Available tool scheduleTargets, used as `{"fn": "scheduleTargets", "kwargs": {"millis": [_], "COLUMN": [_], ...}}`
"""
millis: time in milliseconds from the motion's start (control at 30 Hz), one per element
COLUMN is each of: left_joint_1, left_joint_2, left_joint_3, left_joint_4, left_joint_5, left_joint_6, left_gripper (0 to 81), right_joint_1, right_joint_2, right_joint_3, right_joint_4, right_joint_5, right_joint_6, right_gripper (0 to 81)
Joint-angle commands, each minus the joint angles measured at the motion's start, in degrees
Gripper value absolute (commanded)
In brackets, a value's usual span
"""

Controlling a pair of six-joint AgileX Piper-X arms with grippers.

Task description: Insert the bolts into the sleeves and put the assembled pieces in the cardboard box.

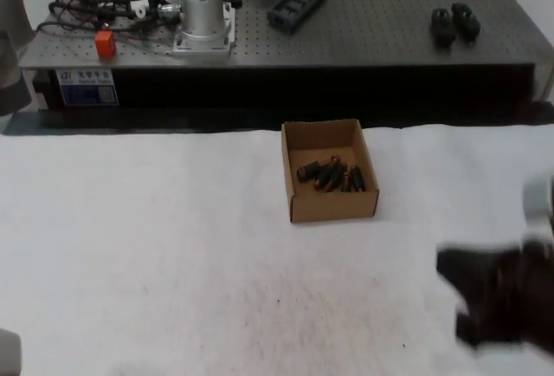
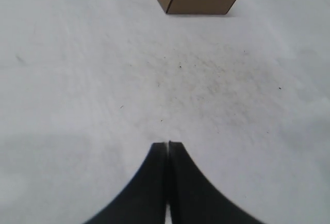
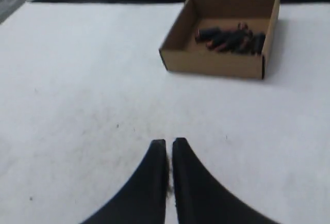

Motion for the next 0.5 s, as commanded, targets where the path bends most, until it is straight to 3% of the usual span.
{"fn": "scheduleTargets", "kwargs": {"millis": [0, 233, 467], "left_joint_1": [0.3, 0.3, 0.3], "left_joint_2": [-0.5, -0.5, -0.5], "left_joint_3": [0.3, 0.3, 0.3], "left_joint_4": [-0.1, -0.1, -0.1], "left_joint_5": [-0.6, -0.6, -0.6], "left_joint_6": [-0.4, -0.4, -0.4], "left_gripper": [0.7, 0.7, 0.7], "right_joint_1": [0.0, 0.0, 0.0], "right_joint_2": [-3.6, -10.6, -10.8], "right_joint_3": [2.8, 10.5, 11.0], "right_joint_4": [1.4, 2.1, 2.1], "right_joint_5": [-2.5, -5.7, -16.6], "right_joint_6": [1.5, 21.5, 59.6], "right_gripper": [4.9, 4.9, 4.9]}}
